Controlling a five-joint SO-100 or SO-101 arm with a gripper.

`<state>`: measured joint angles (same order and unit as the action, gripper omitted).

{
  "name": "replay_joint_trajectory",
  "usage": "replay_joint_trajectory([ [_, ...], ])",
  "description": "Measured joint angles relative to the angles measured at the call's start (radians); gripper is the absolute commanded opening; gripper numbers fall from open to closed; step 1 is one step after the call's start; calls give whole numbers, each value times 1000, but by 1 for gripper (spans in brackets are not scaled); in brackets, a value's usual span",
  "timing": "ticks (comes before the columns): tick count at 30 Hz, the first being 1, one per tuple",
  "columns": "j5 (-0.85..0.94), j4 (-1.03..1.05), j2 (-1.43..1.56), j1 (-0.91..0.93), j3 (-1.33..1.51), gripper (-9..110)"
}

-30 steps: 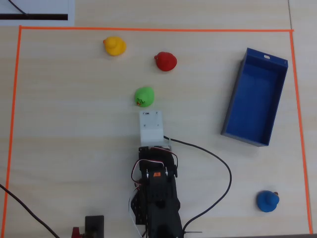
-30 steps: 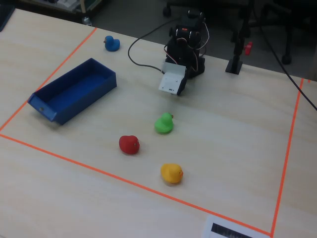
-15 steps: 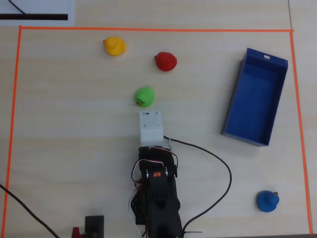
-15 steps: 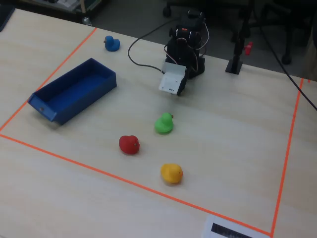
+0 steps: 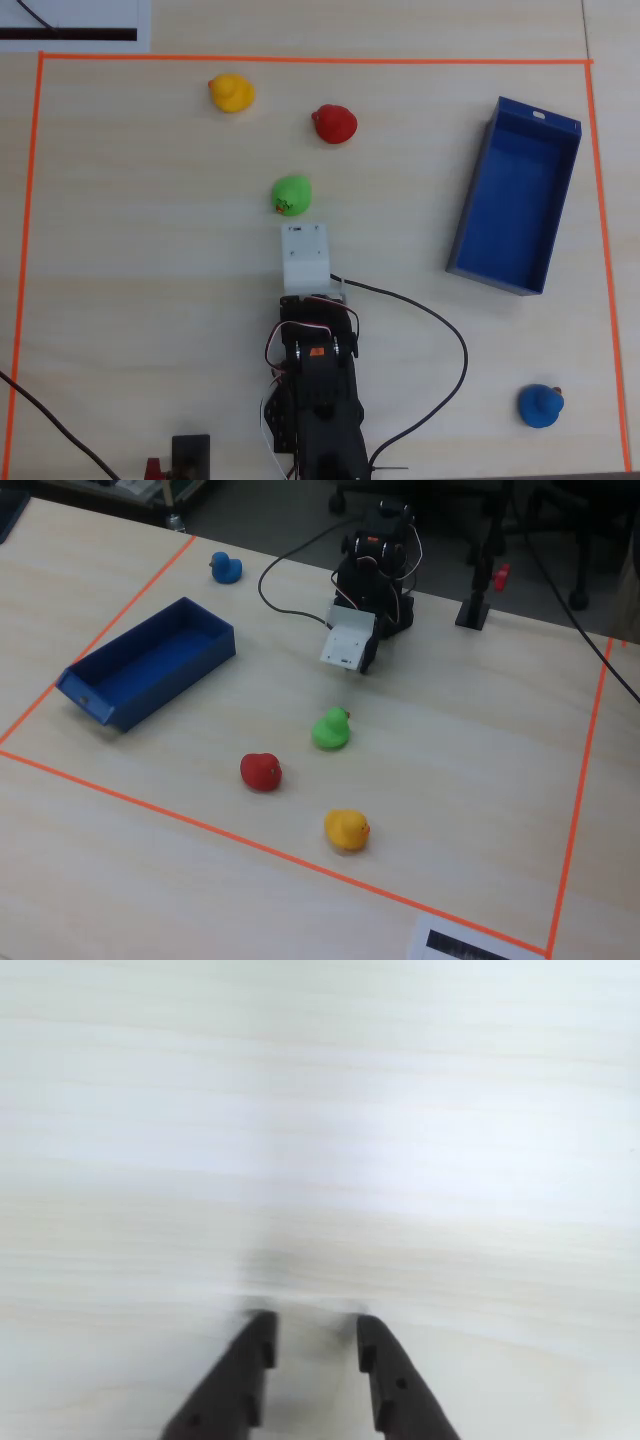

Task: Grasp red duck and put it into box.

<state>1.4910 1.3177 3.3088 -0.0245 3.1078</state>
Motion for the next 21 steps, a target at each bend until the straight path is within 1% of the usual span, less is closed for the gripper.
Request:
replay_joint_trajectory([
  [9,0,0,0,0,0,10],
  [10,0,0,0,0,0,8],
  [13,0,0,0,0,0,0],
  [19,2,-2,0,-34,0,0],
  [21,0,-51,0,-35,5,0],
])
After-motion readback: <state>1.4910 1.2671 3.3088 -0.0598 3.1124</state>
